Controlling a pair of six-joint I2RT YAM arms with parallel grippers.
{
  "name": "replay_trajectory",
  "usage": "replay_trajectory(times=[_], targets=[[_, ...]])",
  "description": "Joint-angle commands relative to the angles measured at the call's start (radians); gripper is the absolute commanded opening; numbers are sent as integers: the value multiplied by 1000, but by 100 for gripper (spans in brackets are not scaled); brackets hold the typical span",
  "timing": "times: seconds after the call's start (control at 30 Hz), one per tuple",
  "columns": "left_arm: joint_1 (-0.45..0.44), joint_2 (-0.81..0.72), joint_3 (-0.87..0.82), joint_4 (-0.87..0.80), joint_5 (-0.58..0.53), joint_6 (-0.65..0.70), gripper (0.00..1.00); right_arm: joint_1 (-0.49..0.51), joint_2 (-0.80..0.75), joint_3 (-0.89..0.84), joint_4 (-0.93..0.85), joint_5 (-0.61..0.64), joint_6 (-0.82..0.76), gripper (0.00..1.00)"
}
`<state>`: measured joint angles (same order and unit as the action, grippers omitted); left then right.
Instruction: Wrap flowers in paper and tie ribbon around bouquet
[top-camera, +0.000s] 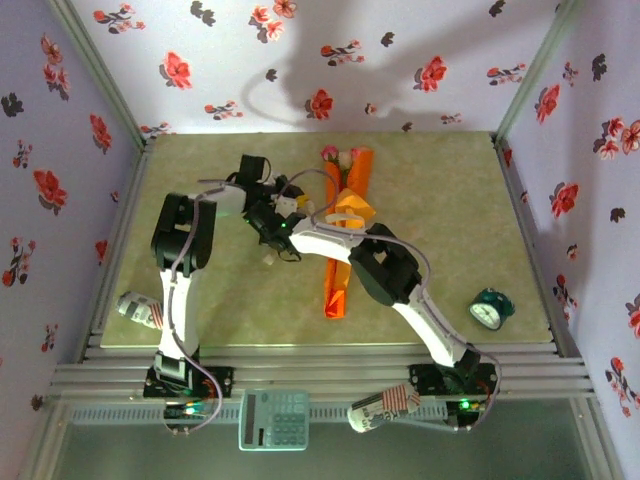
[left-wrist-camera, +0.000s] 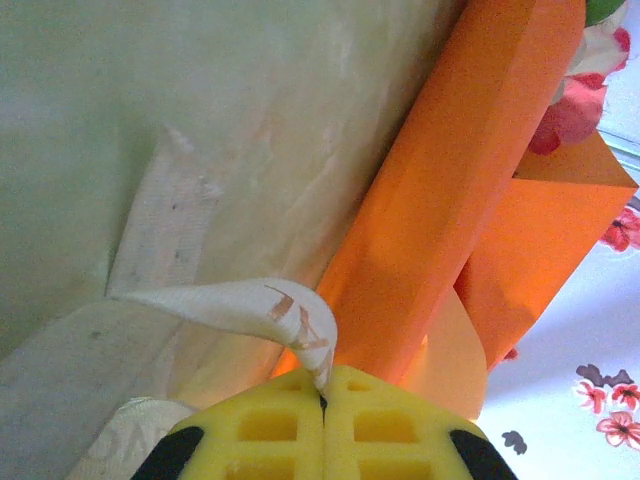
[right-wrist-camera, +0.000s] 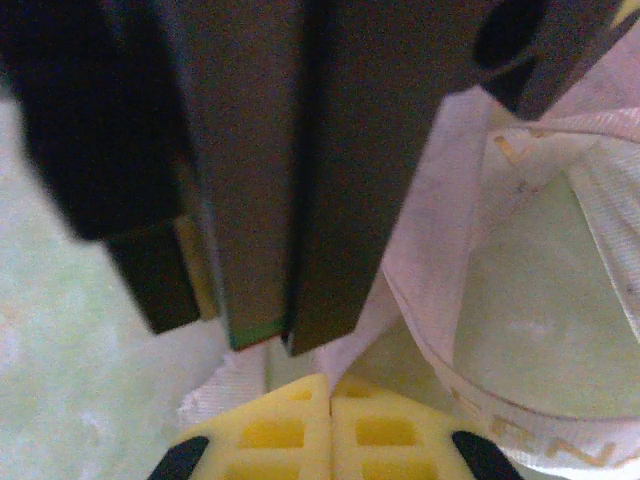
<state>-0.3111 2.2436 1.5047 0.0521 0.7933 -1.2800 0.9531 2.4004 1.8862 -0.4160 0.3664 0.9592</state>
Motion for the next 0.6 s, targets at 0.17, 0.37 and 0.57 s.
replay_trajectory(times=[0.17, 0.37, 0.57], targets=[[5, -23, -1, 12, 18, -16, 0, -1, -125, -72, 45, -10, 26, 0], [0, -80, -38, 3, -6, -21, 0, -13, -264, -139, 23, -159, 22, 0], [-11, -149, -104, 12, -31, -31, 0, -44, -392, -272, 1, -337, 38, 0]])
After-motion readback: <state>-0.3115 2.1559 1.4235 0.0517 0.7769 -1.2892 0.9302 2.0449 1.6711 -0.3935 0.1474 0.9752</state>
